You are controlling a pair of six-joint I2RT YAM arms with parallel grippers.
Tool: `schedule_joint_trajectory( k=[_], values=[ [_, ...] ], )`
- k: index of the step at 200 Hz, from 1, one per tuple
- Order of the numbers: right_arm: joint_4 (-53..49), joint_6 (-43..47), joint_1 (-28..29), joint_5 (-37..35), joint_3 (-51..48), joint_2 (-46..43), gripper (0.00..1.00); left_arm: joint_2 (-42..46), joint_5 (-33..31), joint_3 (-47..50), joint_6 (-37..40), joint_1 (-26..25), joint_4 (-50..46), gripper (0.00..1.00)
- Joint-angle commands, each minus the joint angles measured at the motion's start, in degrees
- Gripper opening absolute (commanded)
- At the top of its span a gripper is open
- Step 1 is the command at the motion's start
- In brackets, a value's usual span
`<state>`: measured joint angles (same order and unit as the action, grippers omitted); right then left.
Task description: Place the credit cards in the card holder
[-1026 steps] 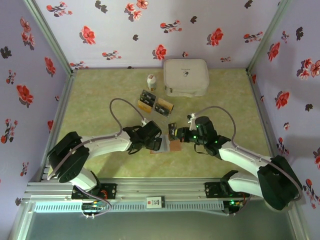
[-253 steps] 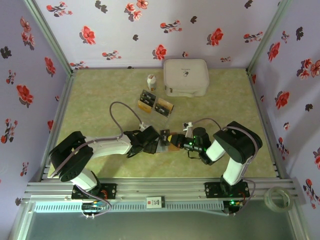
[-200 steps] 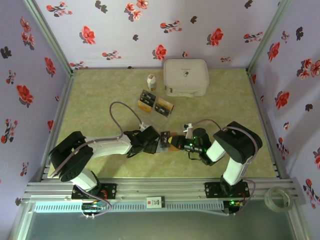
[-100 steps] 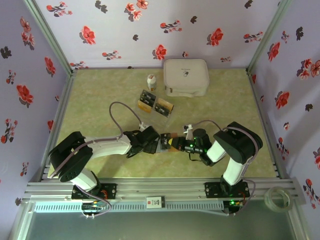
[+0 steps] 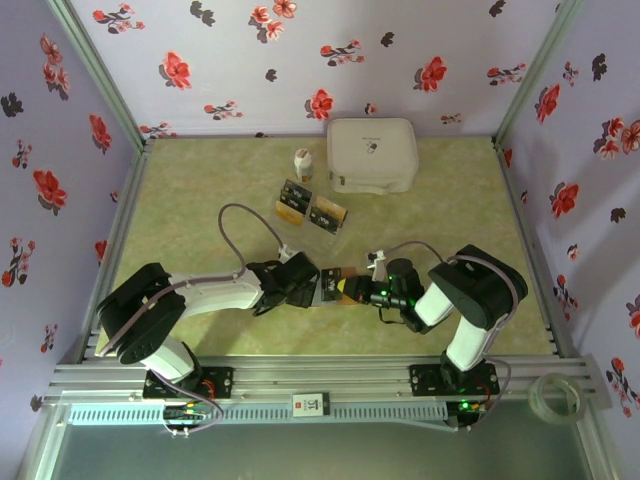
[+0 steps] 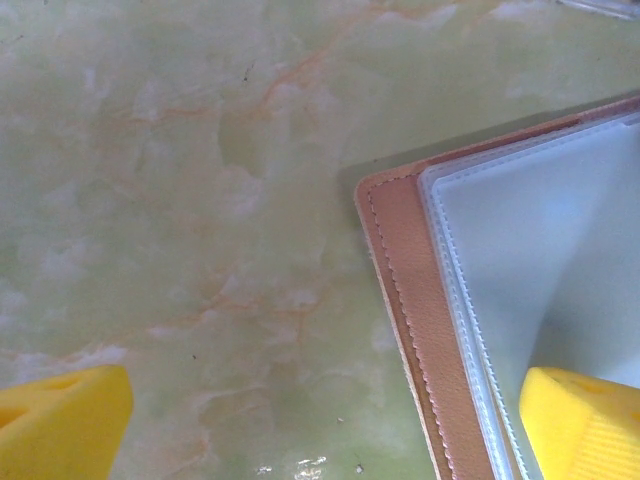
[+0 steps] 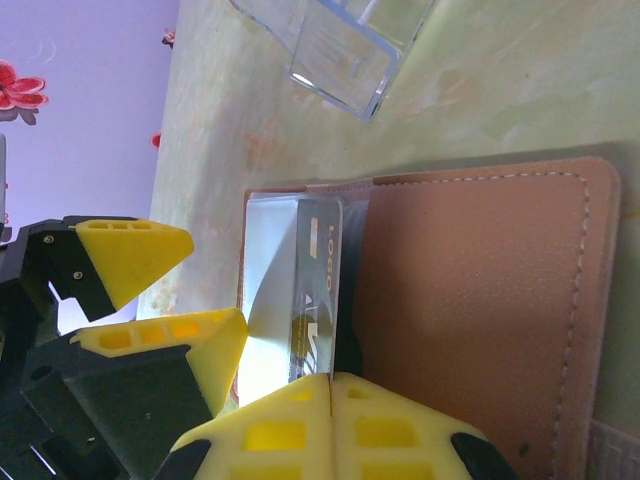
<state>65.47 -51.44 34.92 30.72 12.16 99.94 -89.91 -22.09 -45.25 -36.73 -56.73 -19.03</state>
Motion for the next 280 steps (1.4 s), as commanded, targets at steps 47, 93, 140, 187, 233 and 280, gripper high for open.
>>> schedule_joint_trajectory(
  k=[47, 93, 140, 187, 233, 280],
  values=[
    [-5.7, 2.22, 0.46, 0.92, -1.53, 0.26, 0.0, 0.34, -1.47, 1.39, 0.09, 0.39, -2.33, 1.0],
    [-5.79, 2.22, 0.48, 1.78, -1.35, 1.09, 0.0, 0.3, -1.47, 1.53, 0.15, 0.33, -2.24, 1.0],
    [-6.14, 2.22, 0.5, 2.5, -0.95, 2.07, 0.0, 0.35, -1.47, 1.57, 0.16, 0.38, -2.08, 1.0],
    [-6.6, 1.96, 0.59, 3.1, 0.37, 3.39, 0.0, 0.26, -1.47, 1.66, 0.1, 0.39, -2.02, 1.0],
    [-6.99, 1.78, 0.77, 3.23, 0.91, 3.89, 0.12, 0.38, -1.47, 1.75, 0.01, 0.39, -1.85, 1.0],
    [-12.84, 2.89, 0.72, 1.19, 1.66, -0.32, 0.35, 1.25, -1.22, 2.24, -0.23, 0.69, -1.31, 1.0]
  ],
)
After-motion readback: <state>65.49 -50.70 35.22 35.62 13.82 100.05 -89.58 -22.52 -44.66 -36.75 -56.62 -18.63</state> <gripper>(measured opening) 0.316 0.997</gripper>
